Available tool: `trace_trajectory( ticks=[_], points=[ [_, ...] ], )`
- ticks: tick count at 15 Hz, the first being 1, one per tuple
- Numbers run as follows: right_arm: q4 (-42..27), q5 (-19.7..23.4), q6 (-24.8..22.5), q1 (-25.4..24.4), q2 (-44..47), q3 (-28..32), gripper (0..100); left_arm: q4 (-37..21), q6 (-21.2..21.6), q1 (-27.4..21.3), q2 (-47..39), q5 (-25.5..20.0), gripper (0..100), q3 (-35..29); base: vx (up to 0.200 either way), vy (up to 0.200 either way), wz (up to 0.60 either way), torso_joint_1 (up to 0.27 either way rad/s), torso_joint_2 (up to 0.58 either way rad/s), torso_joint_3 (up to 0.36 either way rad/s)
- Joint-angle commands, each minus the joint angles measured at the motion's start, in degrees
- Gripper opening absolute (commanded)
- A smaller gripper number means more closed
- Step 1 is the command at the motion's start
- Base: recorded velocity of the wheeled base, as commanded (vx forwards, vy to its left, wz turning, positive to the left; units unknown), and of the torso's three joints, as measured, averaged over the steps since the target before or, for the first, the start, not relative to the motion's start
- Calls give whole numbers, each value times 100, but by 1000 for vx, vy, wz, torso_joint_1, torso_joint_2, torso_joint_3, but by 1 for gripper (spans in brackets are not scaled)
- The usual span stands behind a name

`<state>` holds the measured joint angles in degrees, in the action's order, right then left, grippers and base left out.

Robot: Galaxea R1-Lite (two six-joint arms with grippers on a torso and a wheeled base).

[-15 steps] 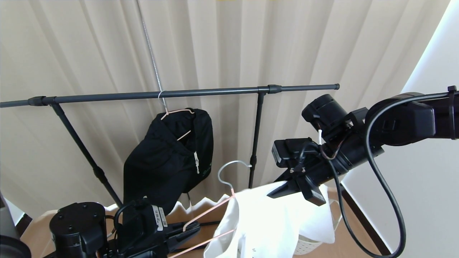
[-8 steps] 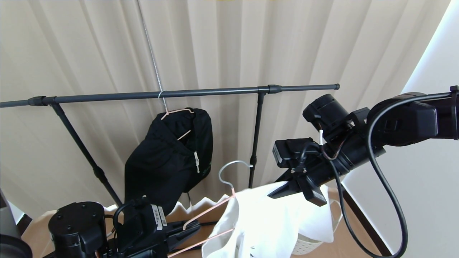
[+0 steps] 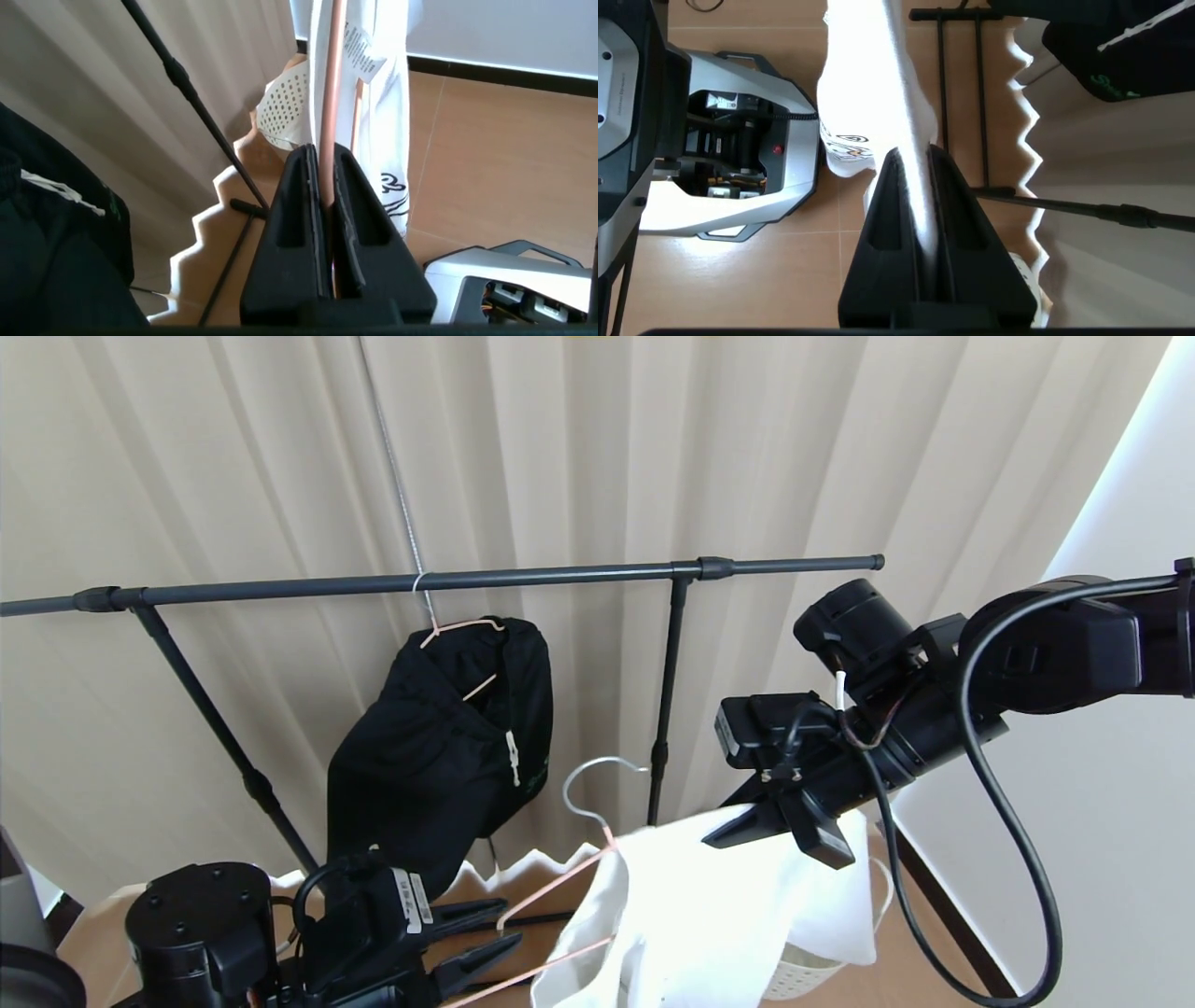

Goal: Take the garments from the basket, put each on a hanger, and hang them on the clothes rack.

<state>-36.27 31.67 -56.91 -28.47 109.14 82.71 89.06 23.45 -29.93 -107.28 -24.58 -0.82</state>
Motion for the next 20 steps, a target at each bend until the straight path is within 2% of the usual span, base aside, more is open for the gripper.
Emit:
trace_trajectory(
  ticks=[1, 7, 9, 10, 14, 16, 17, 18, 19, 20],
  points=[
    [6, 15, -5, -10, -7, -10, 0, -3, 19, -4, 5, -12, 100, 11, 0, 0, 0, 0, 0, 0],
    [23, 6, 4, 25, -77, -80, 0, 94, -16, 13, 23, -38, 100, 47, 0, 0, 0, 0, 0, 0],
    [32, -21, 74, 69, -253, -89, 0, 94, -579, 92, 111, -47, 100, 29, 0, 0, 0, 0, 0, 0],
    [50, -170, 110, 113, -455, -133, 0, 94, -1247, 189, 198, -47, 100, -50, 0, 0, 0, 0, 0, 0],
    [50, -926, 241, 122, -912, -168, 0, 94, -2363, 382, 392, -38, 100, -516, 0, 0, 0, 0, 0, 0],
    [260, -1119, 285, 122, -1088, -352, 0, 94, -2662, 435, 497, -38, 100, -621, 0, 0, 0, 0, 0, 0],
    [691, -1321, 435, 122, -1185, -625, 0, 94, -2767, 470, 524, -38, 100, -692, 0, 0, 0, 0, 0, 0],
    [823, -1383, 461, 122, -1202, -695, 0, 94, -2776, 470, 524, -38, 100, -718, 0, 0, 0, 0, 0, 0],
    [1526, -1831, 540, 96, -1325, -1135, 0, 94, -2785, 479, 603, -3, 100, -938, 0, 0, 0, 0, 0, 0],
    [1886, -2016, 549, 78, -1413, -1381, 0, -161, -2829, 497, 770, 32, 100, -1122, 0, 0, 0, 0, 0, 0]
  ],
)
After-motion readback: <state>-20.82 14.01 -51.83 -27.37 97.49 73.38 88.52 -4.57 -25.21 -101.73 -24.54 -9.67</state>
